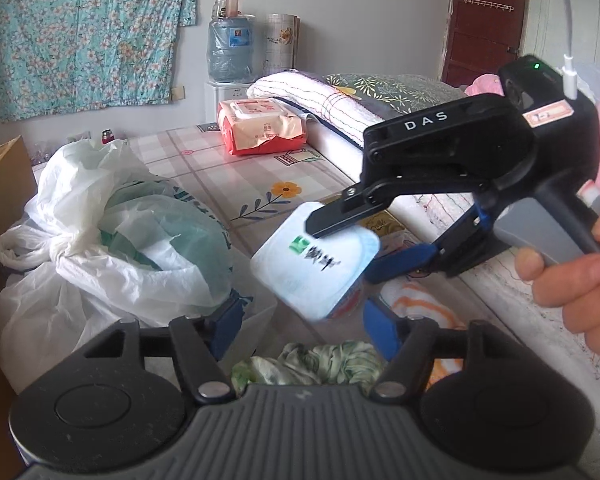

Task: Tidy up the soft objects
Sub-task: 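Close the right tool on the white yogurt cup and lift it, then carry the yogurt cup into the box and open the right tool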

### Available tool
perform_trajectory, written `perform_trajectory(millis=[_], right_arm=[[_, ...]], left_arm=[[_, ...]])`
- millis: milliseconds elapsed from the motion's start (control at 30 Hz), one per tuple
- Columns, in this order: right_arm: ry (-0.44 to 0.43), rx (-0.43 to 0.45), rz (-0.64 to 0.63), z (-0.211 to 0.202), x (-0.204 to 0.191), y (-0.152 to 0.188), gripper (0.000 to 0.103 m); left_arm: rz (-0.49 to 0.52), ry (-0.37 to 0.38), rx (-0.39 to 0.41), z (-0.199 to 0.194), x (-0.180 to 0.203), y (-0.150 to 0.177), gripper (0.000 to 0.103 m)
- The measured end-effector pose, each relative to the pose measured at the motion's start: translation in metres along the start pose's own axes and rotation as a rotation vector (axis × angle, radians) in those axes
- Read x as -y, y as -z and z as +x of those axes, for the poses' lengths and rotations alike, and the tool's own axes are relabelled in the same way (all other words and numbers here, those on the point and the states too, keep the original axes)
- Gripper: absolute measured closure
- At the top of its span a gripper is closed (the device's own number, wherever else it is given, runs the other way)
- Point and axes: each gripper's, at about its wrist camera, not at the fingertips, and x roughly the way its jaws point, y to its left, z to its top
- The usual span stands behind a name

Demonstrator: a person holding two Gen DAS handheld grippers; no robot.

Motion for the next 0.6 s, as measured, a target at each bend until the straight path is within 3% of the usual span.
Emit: perform_trajectory(millis=[67, 233, 467, 600], right_arm=[[0.051, 0.039, -0.036, -0.009, -0.002, -0.002, 0.034], [0.053, 0.091, -0.077, -0.022, -0.006, 0.004, 0.047], [0.050, 0.089, -0.102, -0.023, -0.005, 0.007, 0.066], [0.038, 0.092, -0.105, -0.022, -0.006, 0.007, 0.069]], left_arm=[[0.011, 0.006, 0.004, 0.002, 0.003, -0.002, 0.036], [0.031, 0.018, 0.009, 0.013, 0.013, -0.010, 0.040], [0.065, 0.043, -0.014, 0.030, 0.021, -0.016, 0.053], [0.055, 0.055, -0.014, 0.036, 0.022, -0.018, 0.059]])
